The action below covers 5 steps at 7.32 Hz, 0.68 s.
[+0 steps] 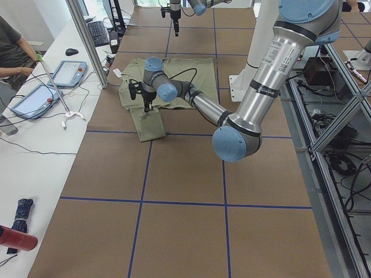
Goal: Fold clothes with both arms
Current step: 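Grasp the cuff of the other sleeve with the left gripper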
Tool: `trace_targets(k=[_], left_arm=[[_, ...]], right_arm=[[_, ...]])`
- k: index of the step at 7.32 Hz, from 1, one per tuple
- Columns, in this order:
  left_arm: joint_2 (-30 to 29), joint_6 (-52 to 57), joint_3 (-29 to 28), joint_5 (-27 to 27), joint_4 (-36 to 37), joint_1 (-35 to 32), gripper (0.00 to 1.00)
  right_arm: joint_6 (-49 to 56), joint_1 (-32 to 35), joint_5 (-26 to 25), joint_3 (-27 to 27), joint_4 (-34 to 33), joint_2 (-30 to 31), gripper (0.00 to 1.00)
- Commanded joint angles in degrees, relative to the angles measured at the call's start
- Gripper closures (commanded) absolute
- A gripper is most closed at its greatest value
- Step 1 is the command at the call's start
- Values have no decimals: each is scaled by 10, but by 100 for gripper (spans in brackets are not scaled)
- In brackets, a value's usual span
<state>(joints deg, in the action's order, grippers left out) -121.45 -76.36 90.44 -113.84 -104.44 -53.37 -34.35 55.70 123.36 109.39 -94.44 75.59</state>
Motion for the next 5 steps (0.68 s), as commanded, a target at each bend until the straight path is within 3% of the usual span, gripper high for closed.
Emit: trace_targets(k=[1,3,5], left_arm=[[-138,-77,-89,-7,4,4,100],[-281,-175,-181,-24,1,53,100],[-359,-263,-213,-16,-2,133,100]], right_arm=[[11,10,0,4,41,46,0],[12,13,-1,2,70,69,0],[12,17,-1,1,70,72,0]])
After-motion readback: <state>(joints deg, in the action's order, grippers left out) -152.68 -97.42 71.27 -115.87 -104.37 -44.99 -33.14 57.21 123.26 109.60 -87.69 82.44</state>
